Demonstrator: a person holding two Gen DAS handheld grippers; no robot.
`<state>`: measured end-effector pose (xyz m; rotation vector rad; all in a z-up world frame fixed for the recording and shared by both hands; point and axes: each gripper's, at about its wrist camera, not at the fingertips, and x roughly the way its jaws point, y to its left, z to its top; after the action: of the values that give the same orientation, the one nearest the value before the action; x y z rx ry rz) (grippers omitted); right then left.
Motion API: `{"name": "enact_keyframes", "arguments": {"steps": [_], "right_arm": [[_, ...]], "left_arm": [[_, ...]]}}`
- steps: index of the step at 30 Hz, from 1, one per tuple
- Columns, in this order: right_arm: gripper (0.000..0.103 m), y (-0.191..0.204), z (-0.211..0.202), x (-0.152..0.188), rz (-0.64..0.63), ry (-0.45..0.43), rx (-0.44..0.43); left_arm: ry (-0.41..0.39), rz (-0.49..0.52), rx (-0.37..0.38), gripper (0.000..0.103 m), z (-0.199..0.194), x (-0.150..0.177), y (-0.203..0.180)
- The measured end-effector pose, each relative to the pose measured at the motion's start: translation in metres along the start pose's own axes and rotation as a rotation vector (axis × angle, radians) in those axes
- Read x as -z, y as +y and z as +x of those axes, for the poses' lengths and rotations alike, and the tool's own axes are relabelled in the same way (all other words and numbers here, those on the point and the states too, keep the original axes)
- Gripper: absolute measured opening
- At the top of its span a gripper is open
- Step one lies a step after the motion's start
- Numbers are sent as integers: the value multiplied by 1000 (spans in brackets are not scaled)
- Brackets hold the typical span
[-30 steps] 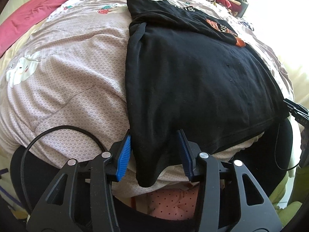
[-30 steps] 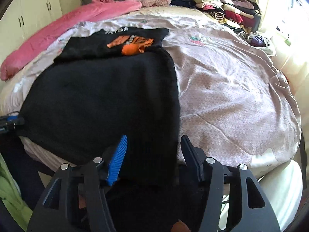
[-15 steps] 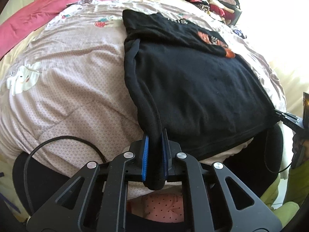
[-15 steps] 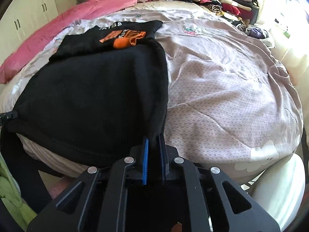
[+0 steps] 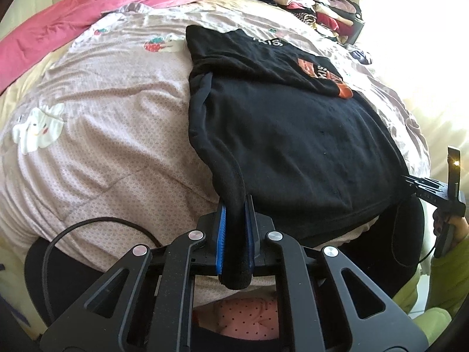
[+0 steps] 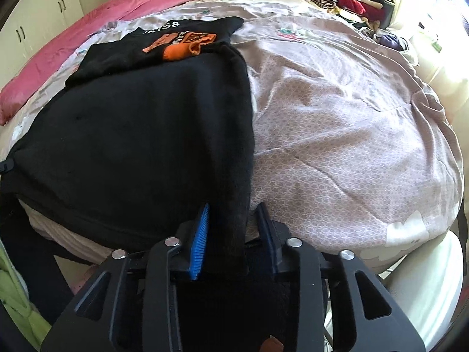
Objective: Fold small clothes
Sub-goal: 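Lift the hem with both grippers and fold it toward the collar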
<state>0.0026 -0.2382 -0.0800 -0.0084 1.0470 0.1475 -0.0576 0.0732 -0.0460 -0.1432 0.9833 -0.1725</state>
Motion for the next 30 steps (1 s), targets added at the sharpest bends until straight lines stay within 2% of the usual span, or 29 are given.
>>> {"name": "enact_keyframes", "arguments": {"steps": [5,14,30], "right_arm": [[8,5,-21,-5,-17,-73,-48],[8,6,-61,-24,-18,-233,-67],[8,-8,-86,-71,58,-389,-94]], "left_arm": [[-13,13,-2,5,-5,-4,-3],[-67,25,-8,5,-19,-19,-6],[-170,-15,-40,5,-30,-55,6]]}}
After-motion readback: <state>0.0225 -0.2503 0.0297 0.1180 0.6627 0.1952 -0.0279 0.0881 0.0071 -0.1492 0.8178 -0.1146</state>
